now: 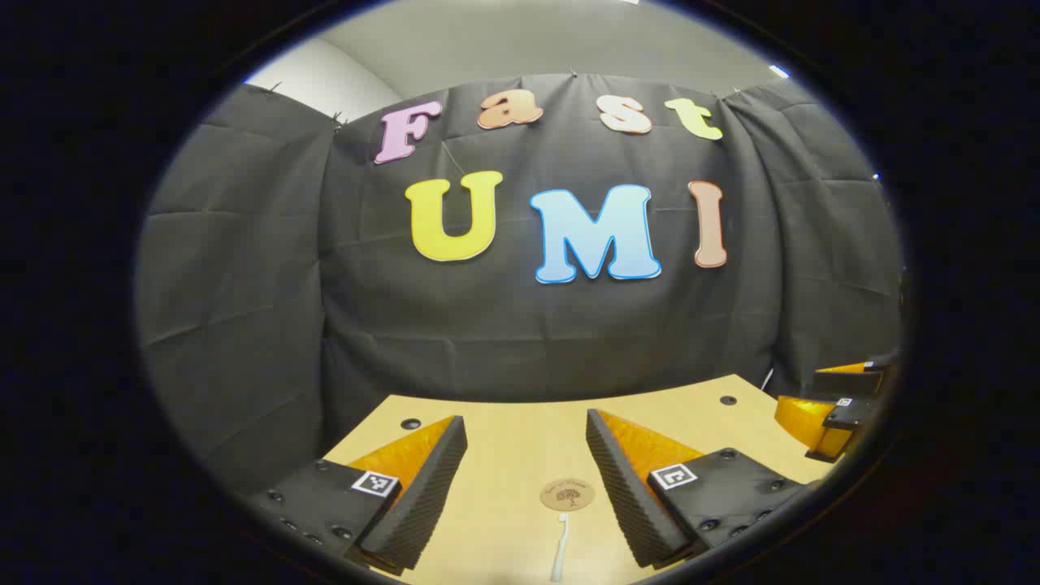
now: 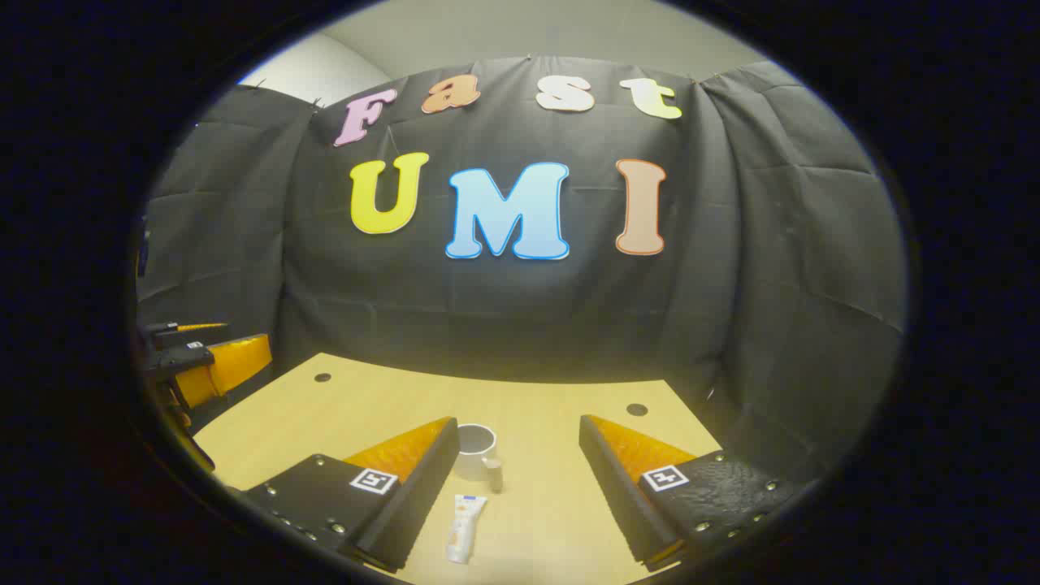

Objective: Put the toothbrush and toothpaste on the desktop into the cup, then pick up the cup and place it on the coaster on the desktop.

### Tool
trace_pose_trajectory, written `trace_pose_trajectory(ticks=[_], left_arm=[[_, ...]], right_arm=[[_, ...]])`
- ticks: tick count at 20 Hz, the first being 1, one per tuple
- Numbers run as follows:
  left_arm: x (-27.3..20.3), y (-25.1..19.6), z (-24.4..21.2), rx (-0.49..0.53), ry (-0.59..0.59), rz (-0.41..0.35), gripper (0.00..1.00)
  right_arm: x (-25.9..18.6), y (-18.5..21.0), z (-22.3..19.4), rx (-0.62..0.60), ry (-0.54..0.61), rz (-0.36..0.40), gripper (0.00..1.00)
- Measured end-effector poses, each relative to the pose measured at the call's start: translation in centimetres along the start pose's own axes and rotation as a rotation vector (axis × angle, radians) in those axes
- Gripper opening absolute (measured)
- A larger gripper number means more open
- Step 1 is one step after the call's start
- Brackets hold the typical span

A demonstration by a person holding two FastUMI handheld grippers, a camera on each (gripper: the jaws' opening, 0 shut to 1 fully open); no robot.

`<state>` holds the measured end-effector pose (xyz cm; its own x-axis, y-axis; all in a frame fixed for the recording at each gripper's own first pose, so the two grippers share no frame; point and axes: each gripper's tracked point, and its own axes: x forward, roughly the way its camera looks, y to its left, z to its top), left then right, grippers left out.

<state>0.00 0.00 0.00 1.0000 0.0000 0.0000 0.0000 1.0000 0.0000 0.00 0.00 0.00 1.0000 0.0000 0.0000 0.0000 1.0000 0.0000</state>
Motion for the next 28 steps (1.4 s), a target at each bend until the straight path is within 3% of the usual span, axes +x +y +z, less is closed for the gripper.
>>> trace_pose_trajectory(ticks=[12,16,22,23,28], left_arm=[[0.2,-0.5,-2.1,0.003,0.041,-0.037,1.0],[0.4,-1.2,-3.4,0.011,0.074,-0.063,0.97],[1.9,-2.3,-8.6,0.003,0.232,-0.104,0.97],[2.2,-2.4,-9.8,0.003,0.264,-0.107,0.93],[3.5,-3.1,-15.4,-0.007,0.413,-0.142,0.97]], right_arm=[[0.0,0.8,-1.3,0.001,0.05,0.007,0.94],[0.2,1.3,-2.2,-0.001,0.082,0.018,0.94],[1.6,1.6,-4.9,0.013,0.201,0.031,0.94],[2.1,1.5,-5.3,0.016,0.225,0.031,0.94],[3.9,2.2,-9.7,0.037,0.39,0.041,0.94]])
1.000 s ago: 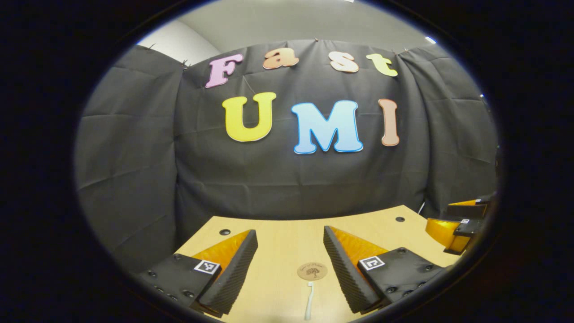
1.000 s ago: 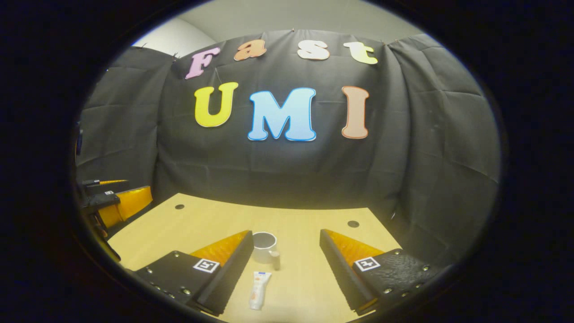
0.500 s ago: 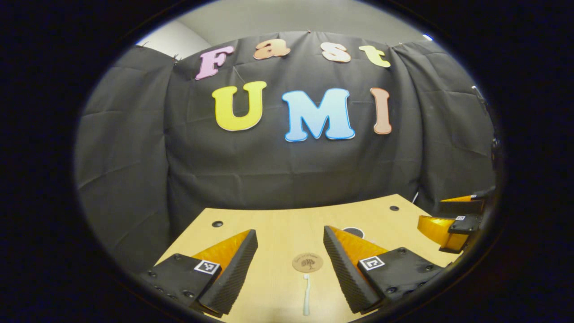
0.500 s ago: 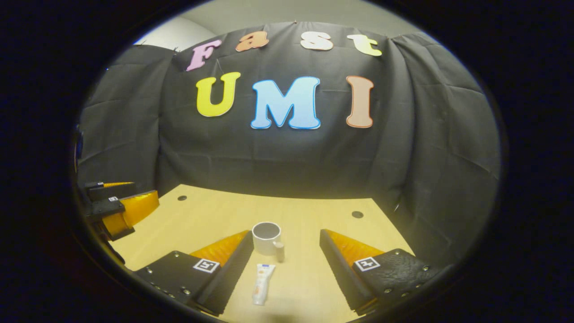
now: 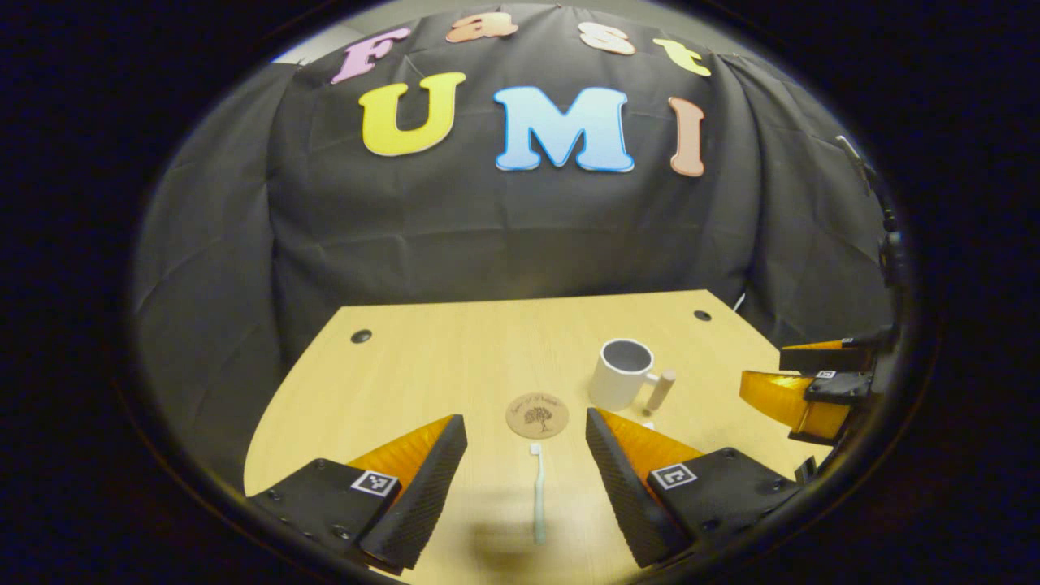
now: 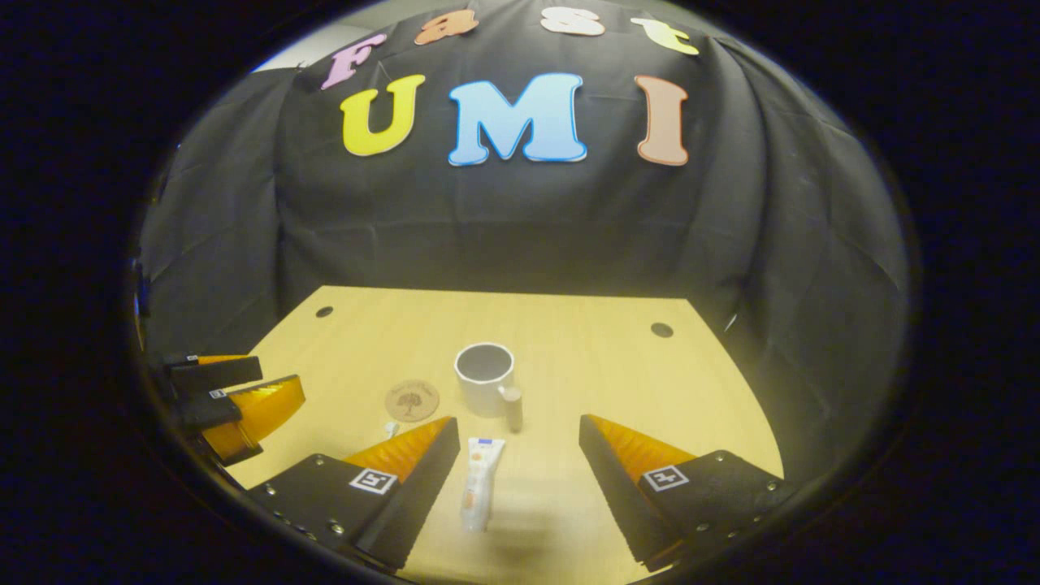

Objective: Put the toothbrush and toothpaste on the desktop into the cup, then pick up the cup and place it on the coaster on the desktop.

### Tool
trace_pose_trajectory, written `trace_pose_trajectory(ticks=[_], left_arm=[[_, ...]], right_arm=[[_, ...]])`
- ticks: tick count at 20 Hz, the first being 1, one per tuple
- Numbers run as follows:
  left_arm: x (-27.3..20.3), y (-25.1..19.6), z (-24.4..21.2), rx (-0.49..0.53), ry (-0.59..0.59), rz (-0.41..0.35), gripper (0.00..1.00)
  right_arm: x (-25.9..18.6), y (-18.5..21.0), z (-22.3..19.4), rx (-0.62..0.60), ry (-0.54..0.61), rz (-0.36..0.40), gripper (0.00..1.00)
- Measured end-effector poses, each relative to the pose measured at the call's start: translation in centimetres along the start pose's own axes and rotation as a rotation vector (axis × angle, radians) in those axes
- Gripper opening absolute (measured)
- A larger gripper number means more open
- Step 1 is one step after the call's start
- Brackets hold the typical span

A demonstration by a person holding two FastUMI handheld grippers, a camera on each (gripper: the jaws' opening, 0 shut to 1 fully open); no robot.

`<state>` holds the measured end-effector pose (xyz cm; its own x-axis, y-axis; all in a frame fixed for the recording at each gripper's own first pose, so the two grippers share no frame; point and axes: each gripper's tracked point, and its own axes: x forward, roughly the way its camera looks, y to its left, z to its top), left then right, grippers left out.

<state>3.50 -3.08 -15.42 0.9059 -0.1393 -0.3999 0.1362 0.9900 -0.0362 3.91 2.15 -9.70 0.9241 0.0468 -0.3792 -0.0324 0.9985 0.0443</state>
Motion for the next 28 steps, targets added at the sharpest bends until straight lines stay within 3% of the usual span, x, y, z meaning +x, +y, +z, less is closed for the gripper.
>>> trace_pose_trajectory(ticks=[6,12,19,24,28], left_arm=[[4.6,-0.2,-7.6,-0.013,0.244,-0.031,0.97],[7.9,0.3,-13.7,-0.059,0.459,-0.044,0.96],[10.3,0.2,-17.1,-0.037,0.609,-0.043,0.96],[10.9,0.1,-19.4,-0.005,0.693,-0.009,0.98],[11.2,0.1,-19.0,-0.003,0.695,-0.006,0.9]], right_arm=[[3.4,1.0,-5.5,0.051,0.255,0.044,0.93],[6.7,2.0,-8.8,0.071,0.44,0.059,0.92],[9.3,2.7,-12.8,0.095,0.644,0.054,0.91],[10.3,2.2,-14.1,0.076,0.685,0.021,0.89],[10.6,2.2,-15.3,0.043,0.725,0.007,0.84]])
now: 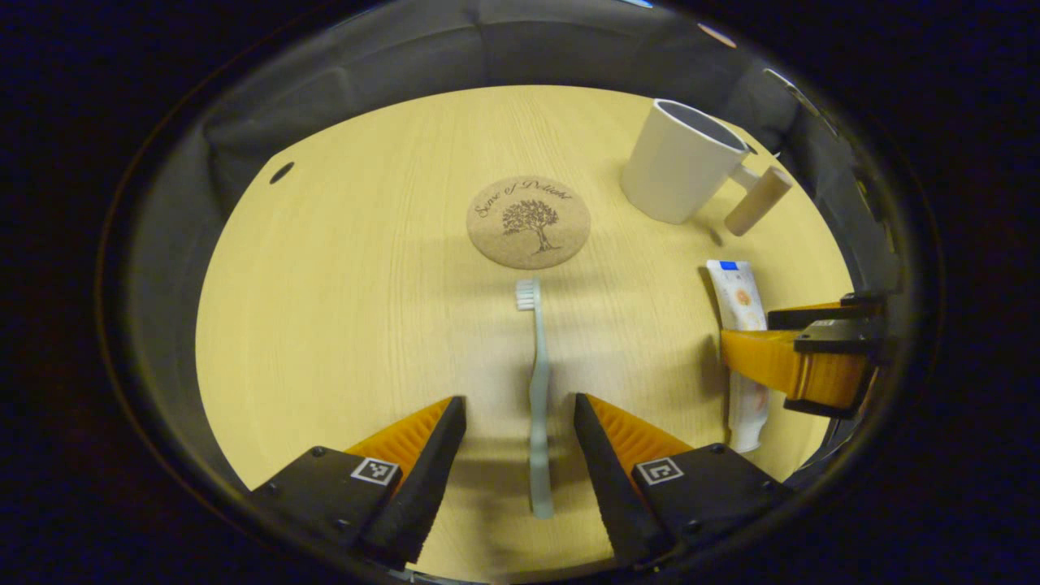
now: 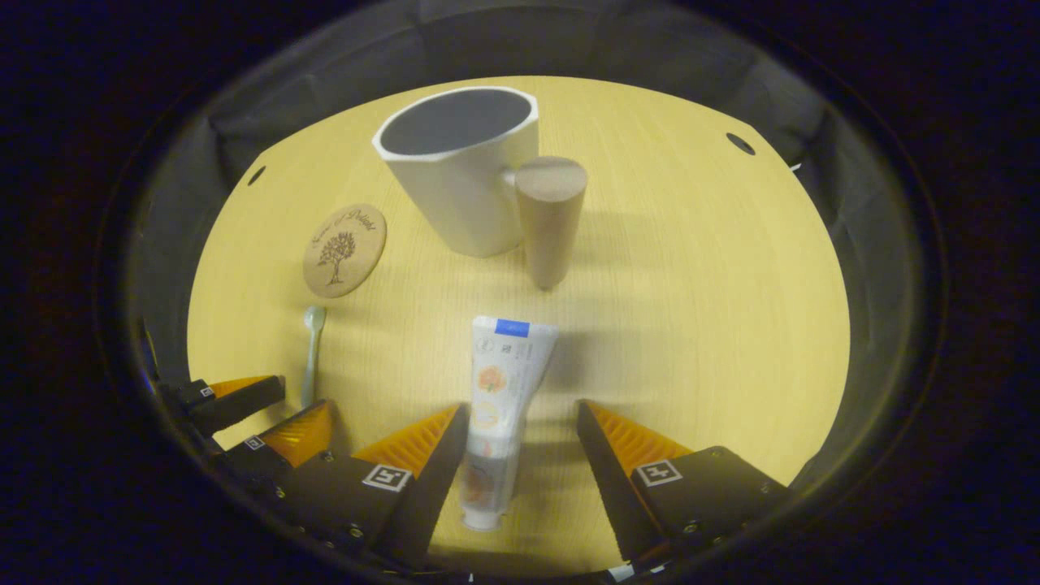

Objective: Put the toothbrush and toothpaste on the desktop into the cup, then pick up the cup and place it on the coaster on the desktop.

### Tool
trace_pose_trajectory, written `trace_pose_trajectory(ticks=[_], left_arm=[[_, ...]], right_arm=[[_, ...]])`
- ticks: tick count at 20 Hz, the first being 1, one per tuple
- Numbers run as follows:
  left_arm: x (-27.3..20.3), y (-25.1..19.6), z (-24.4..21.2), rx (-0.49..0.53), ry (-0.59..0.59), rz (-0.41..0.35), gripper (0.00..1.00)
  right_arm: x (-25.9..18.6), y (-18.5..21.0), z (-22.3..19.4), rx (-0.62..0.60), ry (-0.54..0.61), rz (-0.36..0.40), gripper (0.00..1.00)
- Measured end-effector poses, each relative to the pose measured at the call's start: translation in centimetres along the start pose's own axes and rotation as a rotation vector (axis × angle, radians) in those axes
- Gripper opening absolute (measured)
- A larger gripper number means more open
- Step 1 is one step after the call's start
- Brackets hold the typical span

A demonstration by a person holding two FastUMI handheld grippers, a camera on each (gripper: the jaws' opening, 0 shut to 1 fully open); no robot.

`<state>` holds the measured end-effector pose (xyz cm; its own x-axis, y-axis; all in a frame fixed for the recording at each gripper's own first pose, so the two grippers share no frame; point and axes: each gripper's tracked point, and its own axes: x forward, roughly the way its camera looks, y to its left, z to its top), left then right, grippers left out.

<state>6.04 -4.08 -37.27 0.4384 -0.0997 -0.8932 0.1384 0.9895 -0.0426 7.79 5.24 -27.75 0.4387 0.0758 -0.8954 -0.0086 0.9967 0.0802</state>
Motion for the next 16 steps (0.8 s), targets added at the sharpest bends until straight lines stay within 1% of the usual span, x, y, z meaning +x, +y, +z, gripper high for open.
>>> trace_pose_trajectory(ticks=[1,2,3,4,5,6,7,8,9,10,11,12,13,14,16], left_arm=[[-0.2,0.3,0.0,0.006,0.004,0.002,0.76],[-0.4,0.3,0.0,0.009,0.009,0.004,0.7],[-0.3,0.0,-0.1,0.007,0.012,0.008,0.71],[-0.4,0.0,0.1,0.002,0.013,0.01,0.68],[-0.3,-0.2,0.2,-0.005,0.011,-0.002,0.68],[-0.2,0.2,0.4,-0.011,-0.001,0.017,0.71],[-0.2,0.0,0.5,-0.028,-0.005,0.017,0.32],[-0.3,0.0,0.4,-0.034,-0.005,0.02,0.33],[-0.5,0.2,0.8,-0.035,-0.016,0.025,0.33],[-0.5,0.1,0.5,-0.048,-0.01,0.035,0.23],[-0.3,-0.1,0.6,-0.048,-0.014,0.033,0.13],[-0.2,-0.1,0.5,-0.043,-0.005,0.034,0.13],[-0.2,-0.2,0.8,-0.046,-0.009,0.035,0.11],[0.0,-0.2,0.7,-0.051,-0.017,0.035,0.08],[-0.1,-0.5,0.8,-0.058,-0.032,0.027,0.08]], right_arm=[[-0.1,-0.2,0.0,-0.015,-0.003,-0.016,0.83],[0.3,-0.2,0.3,-0.027,-0.012,-0.022,0.78],[0.4,-0.2,0.0,-0.029,-0.008,-0.021,0.77],[0.1,-0.2,-0.2,-0.037,0.005,-0.022,0.65],[0.0,-0.2,-0.3,-0.048,0.008,-0.018,0.62],[-0.2,-0.2,-0.4,-0.057,0.007,-0.012,0.63],[0.5,-0.2,-0.8,-0.053,0.017,-0.018,0.47],[0.0,-0.3,-0.6,-0.05,0.013,-0.014,0.31],[-0.1,-0.2,-0.6,-0.052,0.013,-0.013,0.3],[0.0,-0.2,-0.8,-0.062,0.022,-0.01,0.3],[-0.1,-0.3,-0.5,-0.065,0.0,-0.007,0.3],[0.3,0.0,-1.0,-0.072,0.026,0.012,0.2],[-0.2,0.0,-0.4,-0.075,-0.008,0.012,0.21],[-0.2,0.2,-0.8,-0.082,0.01,0.025,0.14],[-0.5,0.1,-0.5,-0.085,-0.009,0.046,0.14]])
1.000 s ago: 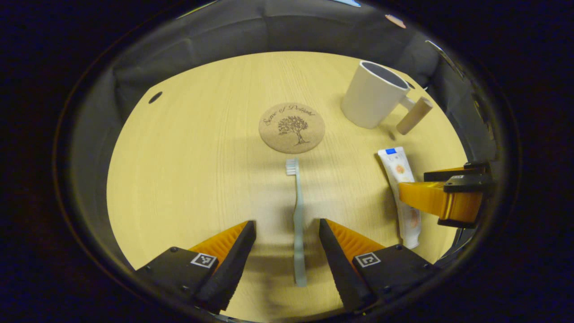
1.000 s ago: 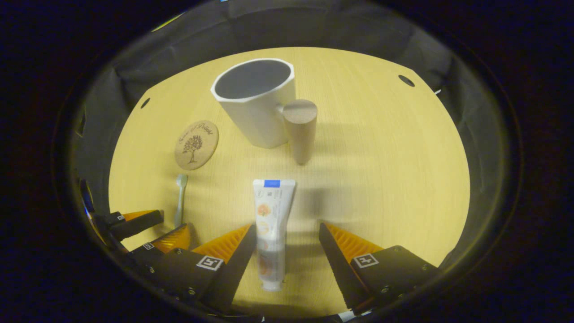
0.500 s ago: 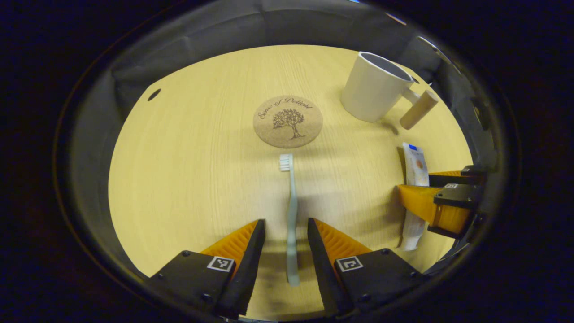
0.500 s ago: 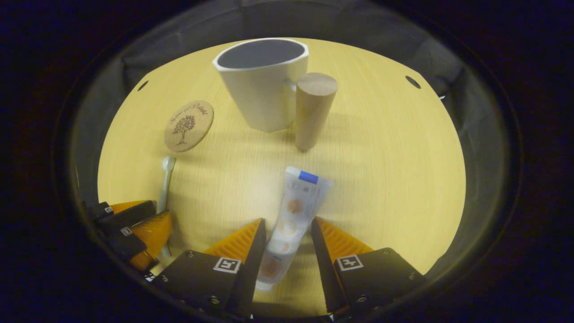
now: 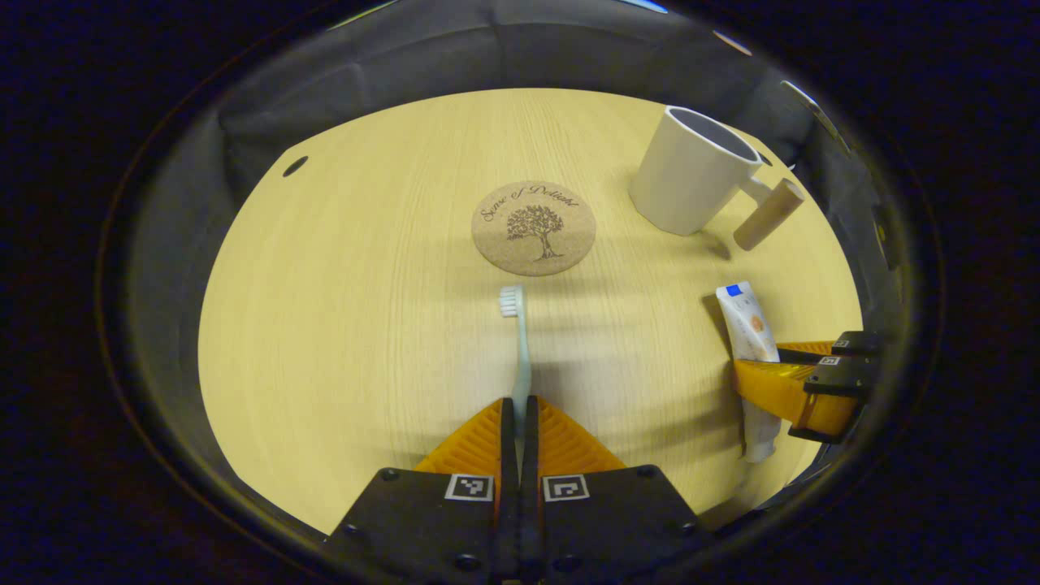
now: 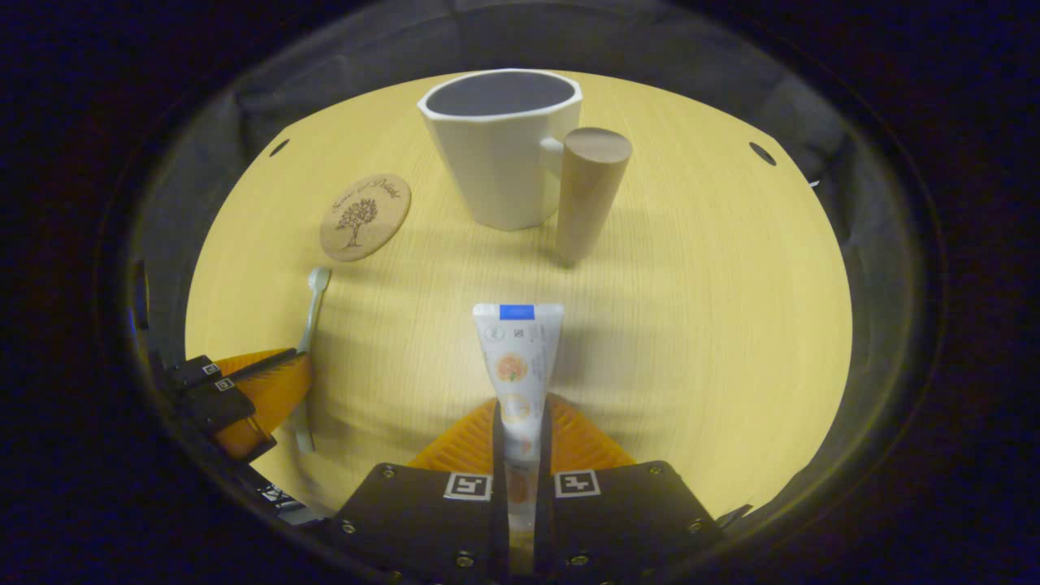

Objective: Put the toothbrush and toothpaste on the desktop into the cup, then pick up the cup and place it on the coaster on the desktop.

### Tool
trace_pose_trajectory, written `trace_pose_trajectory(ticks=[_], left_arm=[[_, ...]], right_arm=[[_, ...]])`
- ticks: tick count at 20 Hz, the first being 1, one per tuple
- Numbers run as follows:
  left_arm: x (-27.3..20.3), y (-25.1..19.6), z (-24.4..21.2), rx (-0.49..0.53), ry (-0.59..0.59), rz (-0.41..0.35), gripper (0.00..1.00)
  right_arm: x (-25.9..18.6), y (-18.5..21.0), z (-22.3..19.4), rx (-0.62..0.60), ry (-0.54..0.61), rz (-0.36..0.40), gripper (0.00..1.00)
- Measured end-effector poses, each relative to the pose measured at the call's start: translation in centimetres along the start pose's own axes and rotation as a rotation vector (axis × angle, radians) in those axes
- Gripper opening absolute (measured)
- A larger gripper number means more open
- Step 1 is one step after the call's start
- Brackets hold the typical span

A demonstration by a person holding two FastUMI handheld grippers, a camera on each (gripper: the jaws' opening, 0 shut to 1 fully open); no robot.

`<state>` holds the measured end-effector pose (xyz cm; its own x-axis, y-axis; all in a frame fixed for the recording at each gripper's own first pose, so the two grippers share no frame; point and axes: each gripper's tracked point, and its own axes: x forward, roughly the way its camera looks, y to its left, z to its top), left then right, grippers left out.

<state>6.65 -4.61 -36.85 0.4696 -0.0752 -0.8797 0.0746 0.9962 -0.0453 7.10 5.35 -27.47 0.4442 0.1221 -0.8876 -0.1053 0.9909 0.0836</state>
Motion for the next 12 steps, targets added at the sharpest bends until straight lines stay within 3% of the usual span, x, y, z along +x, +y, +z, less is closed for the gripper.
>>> trace_pose_trajectory(ticks=[5,12], left_arm=[[-0.3,0.1,-0.1,0.027,-0.08,-0.013,0.08],[-2.9,2.2,1.8,0.045,-0.195,0.035,0.08]], right_arm=[[-0.7,0.0,0.1,-0.03,-0.064,0.033,0.13],[-3.3,0.4,0.7,-0.024,-0.137,0.09,0.14]])
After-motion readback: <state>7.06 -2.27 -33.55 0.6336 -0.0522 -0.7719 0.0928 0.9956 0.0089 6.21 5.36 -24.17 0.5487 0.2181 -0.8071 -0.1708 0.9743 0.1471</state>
